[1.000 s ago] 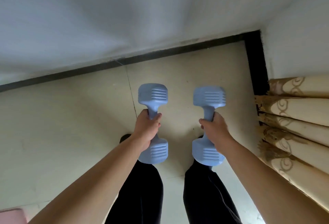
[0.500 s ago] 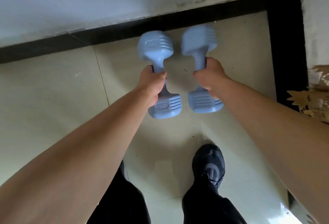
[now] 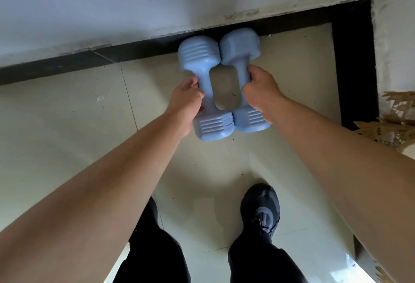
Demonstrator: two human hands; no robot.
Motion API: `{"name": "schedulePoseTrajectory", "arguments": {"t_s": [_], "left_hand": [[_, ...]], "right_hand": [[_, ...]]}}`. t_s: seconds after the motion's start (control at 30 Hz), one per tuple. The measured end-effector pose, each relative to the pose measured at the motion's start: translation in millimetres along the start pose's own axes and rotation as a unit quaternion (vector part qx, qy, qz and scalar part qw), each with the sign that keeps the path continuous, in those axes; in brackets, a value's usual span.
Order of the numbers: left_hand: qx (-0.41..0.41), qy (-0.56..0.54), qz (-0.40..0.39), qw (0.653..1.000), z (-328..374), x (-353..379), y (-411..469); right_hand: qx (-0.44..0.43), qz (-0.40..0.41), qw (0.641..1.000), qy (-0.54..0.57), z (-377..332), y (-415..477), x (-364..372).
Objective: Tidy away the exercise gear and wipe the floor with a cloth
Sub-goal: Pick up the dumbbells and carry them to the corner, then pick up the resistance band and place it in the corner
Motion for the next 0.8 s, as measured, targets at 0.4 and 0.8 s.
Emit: {"name": "schedulePoseTrajectory", "arguments": {"t_s": [0.4,0.8], "left_hand": [[0.260,0.560,0.235,0.751,181.7,-12.9,-280.8],[0.395,0.548,0.418,0.607,494.9,39.3,-720.3]], "right_hand": [[-0.259,0.198,0.910,-0.257,-159.3,-255.2,-60.4],[-0.525,0.320,0.744,-0.260,-491.5,-655.7,-163.4]]}}
Point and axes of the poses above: each hand's wrist, its own y-axis towards the middle knuckle, its own x-axis out of the palm, z = x × y, the point moved 9 cm from there along y, towards the middle knuckle, and after that the axes turned 15 degrees about -z, right-handed, at the moved point
